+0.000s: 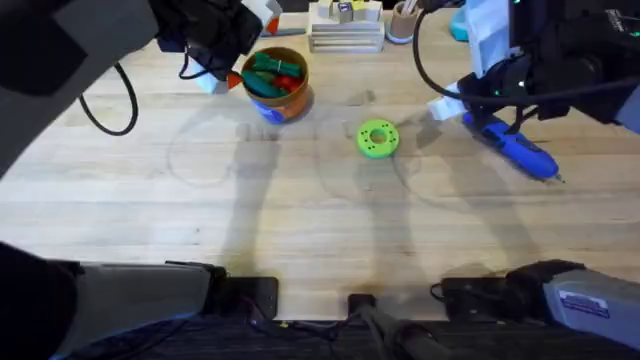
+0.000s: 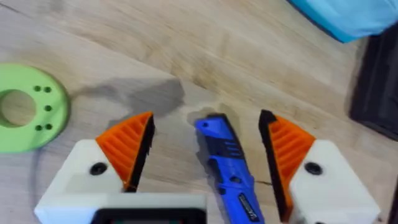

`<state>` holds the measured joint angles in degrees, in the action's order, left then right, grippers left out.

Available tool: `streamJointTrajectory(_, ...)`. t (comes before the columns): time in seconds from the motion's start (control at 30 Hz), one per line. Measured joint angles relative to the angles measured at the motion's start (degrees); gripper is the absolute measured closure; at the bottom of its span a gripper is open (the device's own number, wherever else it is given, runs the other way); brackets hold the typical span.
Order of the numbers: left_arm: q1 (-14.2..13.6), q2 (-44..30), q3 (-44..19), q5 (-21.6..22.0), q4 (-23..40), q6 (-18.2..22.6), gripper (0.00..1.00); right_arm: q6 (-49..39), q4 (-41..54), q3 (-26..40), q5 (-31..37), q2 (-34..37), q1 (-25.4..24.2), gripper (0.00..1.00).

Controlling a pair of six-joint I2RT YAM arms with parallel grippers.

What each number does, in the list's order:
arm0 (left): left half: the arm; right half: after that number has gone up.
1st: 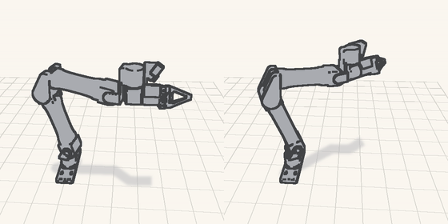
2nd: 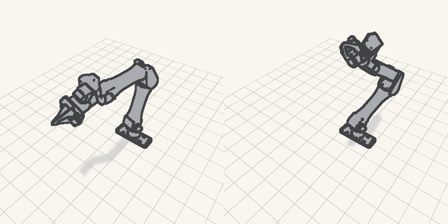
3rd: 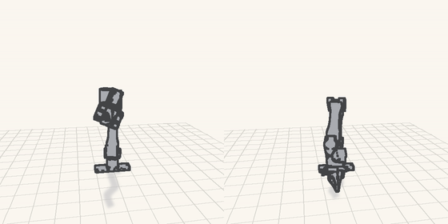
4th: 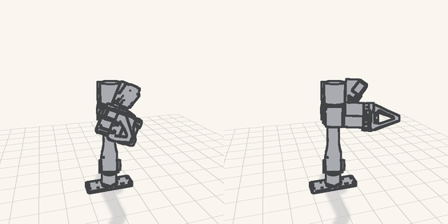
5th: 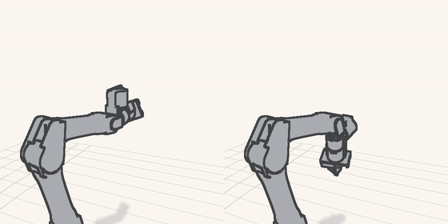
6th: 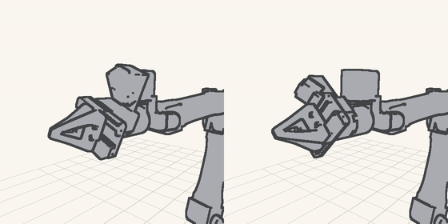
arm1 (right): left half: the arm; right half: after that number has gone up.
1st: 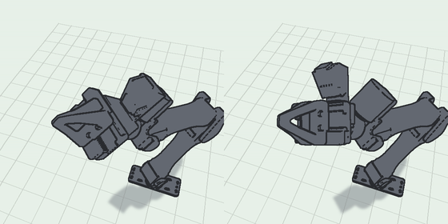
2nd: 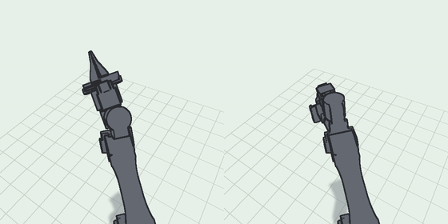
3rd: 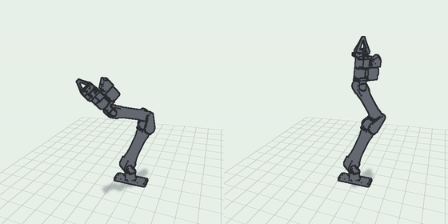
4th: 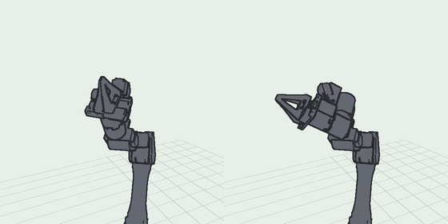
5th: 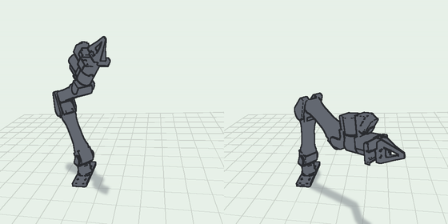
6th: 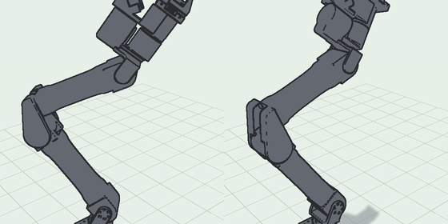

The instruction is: Pick up the gripper from the table and insert it into the empty holder that is missing its gripper. Then pick up a screw, insert it into the mounting hole, and use the screwdriver to tighten it. Finally, clean up the table by picking up the vegetable and placing it into the bucket.

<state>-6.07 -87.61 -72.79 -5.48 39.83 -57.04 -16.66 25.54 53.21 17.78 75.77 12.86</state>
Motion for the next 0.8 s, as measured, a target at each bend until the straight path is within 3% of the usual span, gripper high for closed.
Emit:
streamJointTrajectory(0.13, 0.0, 0.0, 0.0, -0.4, 0.0, 0.6, 0.035, 1.1, 0.3, 0.0, -3.7, 0.0, 0.0, 0.010)
streamJointTrajectory(0.27, 0.0, 1.2, 0.0, -1.2, 0.2, 5.3, 0.034, 4.2, 3.3, 0.5, -5.6, 0.1, 0.0, 0.009)
streamJointTrajectory(0.53, 0.0, 10.3, -3.7, -6.3, 4.9, 25.1, 0.031, 6.4, 17.7, 10.2, -6.7, -0.8, 0.0, 0.010)
streamJointTrajectory(0.8, 0.0, 22.2, -4.1, -7.1, 19.9, 43.7, 0.027, 7.3, 29.1, 21.0, -6.7, -7.6, 0.0, 0.010)
